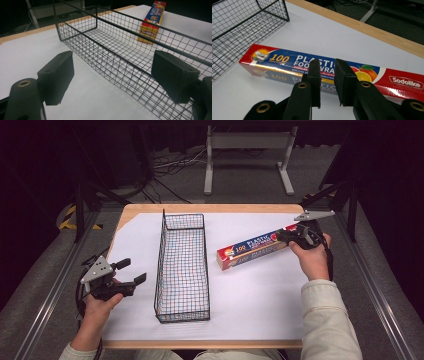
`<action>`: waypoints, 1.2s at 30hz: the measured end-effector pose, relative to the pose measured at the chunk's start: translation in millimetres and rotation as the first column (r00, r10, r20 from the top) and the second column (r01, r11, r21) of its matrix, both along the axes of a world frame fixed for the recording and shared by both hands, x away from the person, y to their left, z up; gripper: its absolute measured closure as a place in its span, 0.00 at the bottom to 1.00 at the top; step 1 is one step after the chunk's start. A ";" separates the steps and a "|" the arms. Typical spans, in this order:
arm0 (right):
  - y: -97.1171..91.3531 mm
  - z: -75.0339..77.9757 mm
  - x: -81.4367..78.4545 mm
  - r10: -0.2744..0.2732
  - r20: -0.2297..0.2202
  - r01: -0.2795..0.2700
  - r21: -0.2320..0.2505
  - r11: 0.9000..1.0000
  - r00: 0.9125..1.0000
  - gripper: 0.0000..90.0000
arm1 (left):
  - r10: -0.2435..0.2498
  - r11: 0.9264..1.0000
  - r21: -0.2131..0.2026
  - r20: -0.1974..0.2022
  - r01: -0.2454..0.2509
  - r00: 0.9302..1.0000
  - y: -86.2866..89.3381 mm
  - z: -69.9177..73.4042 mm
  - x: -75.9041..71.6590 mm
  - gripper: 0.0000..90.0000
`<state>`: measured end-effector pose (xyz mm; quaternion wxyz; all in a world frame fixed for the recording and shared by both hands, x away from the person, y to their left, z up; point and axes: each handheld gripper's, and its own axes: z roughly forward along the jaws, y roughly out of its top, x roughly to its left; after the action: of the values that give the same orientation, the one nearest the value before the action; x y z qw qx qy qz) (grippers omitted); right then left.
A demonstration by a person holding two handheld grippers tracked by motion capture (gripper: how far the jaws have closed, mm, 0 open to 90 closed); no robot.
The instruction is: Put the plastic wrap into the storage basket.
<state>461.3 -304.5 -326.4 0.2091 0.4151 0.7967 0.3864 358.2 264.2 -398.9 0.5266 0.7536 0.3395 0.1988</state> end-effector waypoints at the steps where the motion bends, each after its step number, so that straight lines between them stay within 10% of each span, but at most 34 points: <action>1: 1.6 -0.5 4.1 -0.003 -0.003 0.003 0.001 1.000 1.000 0.84 | 0.000 1.000 0.000 0.000 0.000 1.000 0.0 0.0 0.0 0.21; 13: 8.0 -9.6 53.4 -0.108 -0.058 0.103 -0.088 0.991 0.992 0.89 | 0.014 1.000 -0.005 -0.010 -0.014 1.000 5.1 -5.6 -4.4 0.21; 36: 16.8 -34.5 115.9 -0.301 -0.176 0.256 -0.236 0.937 0.937 0.95 | 0.034 0.999 -0.014 -0.019 -0.035 0.999 12.7 -9.5 0.6 0.21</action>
<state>577.3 -287.7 -360.9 0.2194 0.5383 0.7832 0.2207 358.7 276.9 -408.4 0.5254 0.7455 0.3589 0.1983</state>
